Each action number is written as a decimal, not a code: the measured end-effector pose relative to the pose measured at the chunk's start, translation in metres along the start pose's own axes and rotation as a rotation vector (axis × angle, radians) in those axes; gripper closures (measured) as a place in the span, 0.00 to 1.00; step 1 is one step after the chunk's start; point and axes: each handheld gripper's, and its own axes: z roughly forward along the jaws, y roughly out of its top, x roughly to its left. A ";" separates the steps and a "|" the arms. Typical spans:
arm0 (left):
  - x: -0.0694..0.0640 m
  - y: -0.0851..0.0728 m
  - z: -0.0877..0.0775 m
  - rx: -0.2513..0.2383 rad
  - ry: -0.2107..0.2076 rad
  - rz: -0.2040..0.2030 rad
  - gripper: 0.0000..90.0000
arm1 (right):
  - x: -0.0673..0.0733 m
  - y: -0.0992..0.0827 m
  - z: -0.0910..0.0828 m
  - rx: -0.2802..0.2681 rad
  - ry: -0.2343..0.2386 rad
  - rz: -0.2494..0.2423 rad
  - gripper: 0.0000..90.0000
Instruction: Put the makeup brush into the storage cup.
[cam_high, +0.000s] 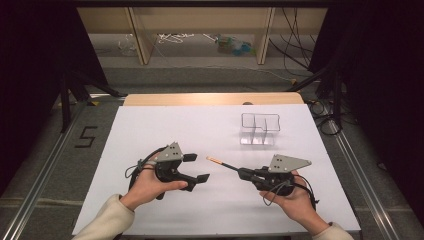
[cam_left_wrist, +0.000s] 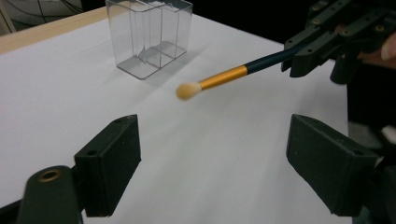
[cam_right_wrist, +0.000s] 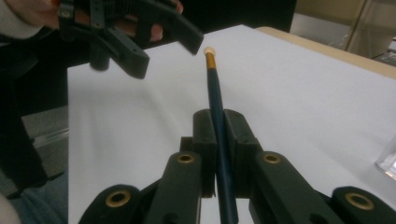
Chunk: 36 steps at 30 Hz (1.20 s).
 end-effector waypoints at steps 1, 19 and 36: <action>0.000 -0.001 0.002 -0.012 -0.008 -0.026 0.20 | -0.002 0.001 -0.001 -0.024 -0.008 -0.003 0.94; -0.014 -0.001 0.037 -0.145 -0.164 -0.274 0.29 | -0.002 0.007 0.001 -0.045 -0.003 0.007 0.94; -0.015 0.003 0.048 -0.246 -0.194 -0.384 0.51 | 0.001 0.006 0.004 -0.044 -0.011 -0.006 0.94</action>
